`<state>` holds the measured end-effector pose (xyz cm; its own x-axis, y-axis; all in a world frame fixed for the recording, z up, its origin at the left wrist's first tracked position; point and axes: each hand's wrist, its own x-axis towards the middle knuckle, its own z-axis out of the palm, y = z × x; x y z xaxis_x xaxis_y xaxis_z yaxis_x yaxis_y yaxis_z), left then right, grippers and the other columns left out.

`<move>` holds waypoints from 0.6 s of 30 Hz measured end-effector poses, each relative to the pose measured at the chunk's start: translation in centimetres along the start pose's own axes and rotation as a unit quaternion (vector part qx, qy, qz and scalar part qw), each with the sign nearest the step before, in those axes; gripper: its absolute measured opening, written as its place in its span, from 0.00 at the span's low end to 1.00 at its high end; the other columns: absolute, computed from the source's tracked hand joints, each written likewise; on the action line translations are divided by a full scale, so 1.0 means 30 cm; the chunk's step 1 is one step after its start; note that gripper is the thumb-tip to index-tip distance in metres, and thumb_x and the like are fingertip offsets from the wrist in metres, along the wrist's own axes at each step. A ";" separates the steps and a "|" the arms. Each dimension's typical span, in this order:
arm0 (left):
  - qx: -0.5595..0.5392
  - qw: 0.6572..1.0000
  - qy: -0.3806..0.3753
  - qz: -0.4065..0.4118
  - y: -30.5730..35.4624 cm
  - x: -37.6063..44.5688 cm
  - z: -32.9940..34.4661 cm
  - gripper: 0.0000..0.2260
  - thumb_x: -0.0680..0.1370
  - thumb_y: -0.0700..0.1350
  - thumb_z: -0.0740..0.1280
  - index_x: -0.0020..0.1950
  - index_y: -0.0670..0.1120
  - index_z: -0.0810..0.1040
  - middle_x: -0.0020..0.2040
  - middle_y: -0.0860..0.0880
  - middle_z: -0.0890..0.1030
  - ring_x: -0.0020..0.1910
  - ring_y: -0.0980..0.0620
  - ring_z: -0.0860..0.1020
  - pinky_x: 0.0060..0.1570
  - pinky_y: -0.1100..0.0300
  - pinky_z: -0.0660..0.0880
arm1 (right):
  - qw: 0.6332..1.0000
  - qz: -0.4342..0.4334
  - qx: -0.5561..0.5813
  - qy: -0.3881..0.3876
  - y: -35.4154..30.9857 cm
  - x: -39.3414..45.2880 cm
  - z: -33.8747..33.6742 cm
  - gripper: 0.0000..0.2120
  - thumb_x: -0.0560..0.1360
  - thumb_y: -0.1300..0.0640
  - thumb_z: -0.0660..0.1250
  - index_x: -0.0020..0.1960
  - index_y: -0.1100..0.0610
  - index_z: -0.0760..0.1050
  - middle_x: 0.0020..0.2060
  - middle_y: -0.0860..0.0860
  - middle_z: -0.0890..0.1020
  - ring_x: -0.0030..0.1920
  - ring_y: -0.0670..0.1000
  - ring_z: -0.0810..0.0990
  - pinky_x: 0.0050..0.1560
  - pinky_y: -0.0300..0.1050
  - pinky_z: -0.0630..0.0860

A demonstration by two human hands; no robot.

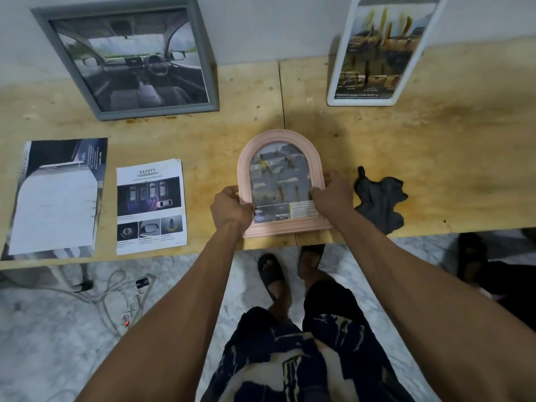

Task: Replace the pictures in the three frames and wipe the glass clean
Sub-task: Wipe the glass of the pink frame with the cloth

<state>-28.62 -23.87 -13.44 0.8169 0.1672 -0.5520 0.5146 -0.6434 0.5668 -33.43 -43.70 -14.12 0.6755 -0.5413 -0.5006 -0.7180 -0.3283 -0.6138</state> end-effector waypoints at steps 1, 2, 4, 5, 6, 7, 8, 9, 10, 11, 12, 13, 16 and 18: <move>-0.004 1.000 0.000 -0.001 -0.001 0.000 0.003 0.21 0.71 0.38 0.78 0.63 0.45 0.79 0.48 0.48 0.84 0.48 0.48 0.82 0.45 0.63 0.75 | 1.000 -0.004 -0.007 -0.004 0.001 -0.001 -0.001 0.18 0.75 0.59 0.67 0.64 0.58 0.73 0.55 0.57 0.79 0.50 0.57 0.79 0.48 0.51 0.79; -0.006 1.000 -0.001 -0.002 -0.001 0.000 0.005 0.21 0.71 0.38 0.77 0.63 0.45 0.79 0.48 0.49 0.83 0.47 0.48 0.81 0.45 0.63 0.75 | 1.000 -0.006 -0.013 -0.009 0.002 -0.001 -0.002 0.18 0.75 0.59 0.67 0.65 0.58 0.72 0.56 0.58 0.79 0.51 0.58 0.79 0.49 0.52 0.79; -0.012 1.000 -0.002 -0.003 -0.002 0.001 0.009 0.21 0.71 0.37 0.77 0.64 0.44 0.79 0.50 0.47 0.84 0.45 0.49 0.80 0.45 0.63 0.75 | 1.000 -0.006 -0.020 -0.019 0.001 -0.003 -0.008 0.19 0.76 0.59 0.67 0.66 0.58 0.72 0.56 0.58 0.79 0.51 0.58 0.79 0.51 0.53 0.79; -0.016 1.000 -0.001 -0.004 -0.003 0.004 0.011 0.22 0.71 0.37 0.77 0.64 0.44 0.79 0.51 0.47 0.85 0.45 0.49 0.80 0.45 0.63 0.75 | 0.999 -0.009 -0.023 -0.023 -0.003 -0.005 -0.014 0.19 0.76 0.60 0.66 0.66 0.59 0.72 0.56 0.58 0.79 0.52 0.58 0.79 0.51 0.53 0.79; -0.018 1.000 0.000 -0.003 -0.003 0.005 0.012 0.22 0.71 0.37 0.77 0.64 0.44 0.78 0.52 0.46 0.85 0.46 0.49 0.81 0.45 0.63 0.75 | 0.999 -0.012 -0.023 -0.026 -0.005 -0.008 -0.020 0.18 0.76 0.60 0.66 0.65 0.59 0.72 0.56 0.57 0.80 0.52 0.58 0.79 0.51 0.53 0.79; -0.018 1.000 0.001 -0.002 -0.004 0.007 0.013 0.22 0.71 0.37 0.77 0.65 0.44 0.78 0.52 0.46 0.85 0.47 0.49 0.81 0.45 0.63 0.75 | 0.999 -0.016 -0.023 -0.029 -0.005 -0.012 -0.026 0.17 0.76 0.61 0.65 0.65 0.60 0.72 0.56 0.57 0.80 0.52 0.58 0.79 0.51 0.53 0.78; -0.017 1.000 0.001 -0.001 -0.003 0.007 0.014 0.22 0.71 0.37 0.77 0.64 0.44 0.79 0.52 0.46 0.85 0.47 0.48 0.82 0.45 0.63 0.75 | 0.999 -0.017 -0.023 -0.027 -0.004 -0.017 -0.032 0.16 0.77 0.61 0.64 0.64 0.61 0.72 0.56 0.57 0.80 0.53 0.58 0.79 0.52 0.53 0.78; -0.016 1.000 0.001 0.002 -0.003 0.007 0.015 0.22 0.71 0.37 0.77 0.64 0.44 0.79 0.52 0.46 0.85 0.48 0.48 0.82 0.45 0.63 0.75 | 0.999 -0.016 -0.029 -0.020 -0.002 -0.026 -0.038 0.16 0.77 0.62 0.63 0.64 0.62 0.71 0.57 0.57 0.79 0.54 0.59 0.78 0.53 0.54 0.77; -0.014 1.000 0.001 0.004 -0.002 0.005 0.015 0.21 0.72 0.37 0.77 0.64 0.44 0.79 0.52 0.46 0.85 0.48 0.48 0.81 0.45 0.63 0.75 | 0.999 -0.014 -0.038 -0.004 0.000 -0.035 -0.044 0.16 0.77 0.63 0.62 0.65 0.62 0.71 0.59 0.58 0.77 0.56 0.59 0.77 0.54 0.54 0.76; -0.012 1.000 0.003 0.006 -0.003 0.006 0.016 0.21 0.72 0.37 0.77 0.64 0.44 0.79 0.52 0.46 0.85 0.48 0.48 0.81 0.46 0.63 0.75 | 0.998 -0.011 -0.053 0.024 0.005 -0.043 -0.051 0.18 0.77 0.63 0.62 0.66 0.61 0.70 0.62 0.58 0.75 0.59 0.59 0.75 0.56 0.54 0.76; -0.011 1.000 0.004 0.006 -0.001 0.004 0.013 0.22 0.71 0.37 0.77 0.64 0.44 0.79 0.52 0.46 0.85 0.48 0.48 0.82 0.47 0.62 0.76 | 0.995 -0.009 -0.074 0.060 0.015 -0.051 -0.059 0.19 0.77 0.64 0.61 0.68 0.59 0.70 0.64 0.57 0.73 0.63 0.59 0.72 0.57 0.55 0.74; -0.012 1.000 0.006 0.004 -0.002 0.005 0.011 0.22 0.71 0.38 0.78 0.64 0.44 0.79 0.53 0.46 0.85 0.50 0.48 0.82 0.49 0.61 0.77 | 0.990 -0.009 -0.103 0.098 0.027 -0.061 -0.069 0.20 0.76 0.63 0.61 0.68 0.57 0.70 0.66 0.56 0.71 0.65 0.59 0.70 0.58 0.56 0.73; -0.006 1.000 0.005 0.007 0.000 0.009 0.008 0.23 0.70 0.39 0.78 0.64 0.44 0.79 0.54 0.46 0.85 0.53 0.48 0.82 0.51 0.62 0.76 | 0.968 0.010 -0.178 0.179 0.073 -0.079 -0.106 0.20 0.77 0.56 0.59 0.68 0.53 0.69 0.69 0.54 0.68 0.69 0.60 0.62 0.63 0.60 0.65; -0.005 1.000 0.004 0.011 -0.007 0.009 0.010 0.23 0.70 0.39 0.78 0.64 0.44 0.79 0.54 0.46 0.85 0.53 0.48 0.82 0.52 0.62 0.76 | 0.961 0.048 -0.194 0.191 0.122 -0.075 -0.119 0.18 0.78 0.56 0.58 0.68 0.50 0.68 0.71 0.53 0.63 0.70 0.62 0.58 0.65 0.62 0.61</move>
<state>-28.58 -23.90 -13.90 0.8298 0.1587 -0.5351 0.4994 -0.6392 0.5848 -38.19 -46.45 -13.05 0.5446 -0.8042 -0.2379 -0.8330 -0.4858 -0.2646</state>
